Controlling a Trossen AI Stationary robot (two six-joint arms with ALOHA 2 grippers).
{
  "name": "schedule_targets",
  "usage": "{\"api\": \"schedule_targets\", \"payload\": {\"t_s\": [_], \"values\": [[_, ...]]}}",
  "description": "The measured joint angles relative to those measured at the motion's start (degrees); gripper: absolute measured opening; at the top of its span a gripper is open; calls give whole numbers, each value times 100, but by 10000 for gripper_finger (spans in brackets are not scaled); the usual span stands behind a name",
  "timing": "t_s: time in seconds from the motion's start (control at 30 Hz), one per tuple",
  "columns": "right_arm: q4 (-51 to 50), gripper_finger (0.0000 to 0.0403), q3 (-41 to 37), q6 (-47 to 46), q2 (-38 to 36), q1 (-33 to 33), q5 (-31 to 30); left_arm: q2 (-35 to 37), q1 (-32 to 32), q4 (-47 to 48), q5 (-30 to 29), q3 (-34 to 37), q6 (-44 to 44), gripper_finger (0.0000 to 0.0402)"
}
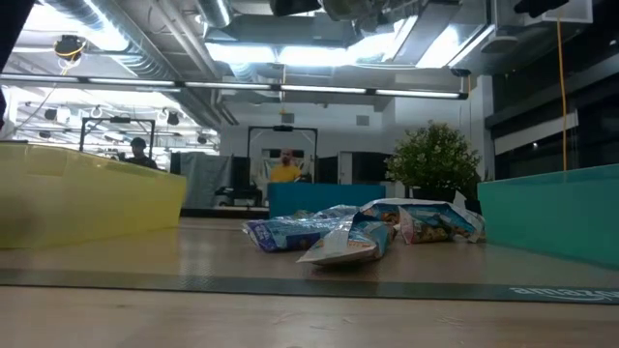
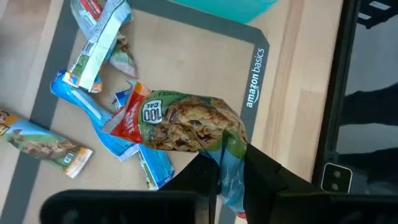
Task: Pick and place Granola Bars by type
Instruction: Put the red granola bar into the yellow bin
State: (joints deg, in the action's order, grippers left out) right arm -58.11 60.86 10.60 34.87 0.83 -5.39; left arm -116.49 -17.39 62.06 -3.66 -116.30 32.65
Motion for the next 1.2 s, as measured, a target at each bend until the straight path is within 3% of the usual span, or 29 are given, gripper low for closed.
{"api": "schedule_targets", "payload": {"t_s": [0.23, 0.53, 0.7, 0.93, 1.2], "values": [[0, 34, 0, -147, -2, 0, 0, 101, 94, 916, -386, -1, 146, 37], [0, 34, 0, -154, -2, 1, -9, 1100, 204, 2783, -1828, 70, 431, 39], [46, 34, 0, -154, 0, 1, -11, 2137, 298, 2792, -2099, 742, 748, 37], [149, 34, 0, -154, 0, 0, -12, 3654, 398, 2785, -2109, 2248, 1683, 41], [288, 34, 0, -150, 0, -1, -15, 4416, 416, 2793, -2068, 2921, 2017, 35]]}}
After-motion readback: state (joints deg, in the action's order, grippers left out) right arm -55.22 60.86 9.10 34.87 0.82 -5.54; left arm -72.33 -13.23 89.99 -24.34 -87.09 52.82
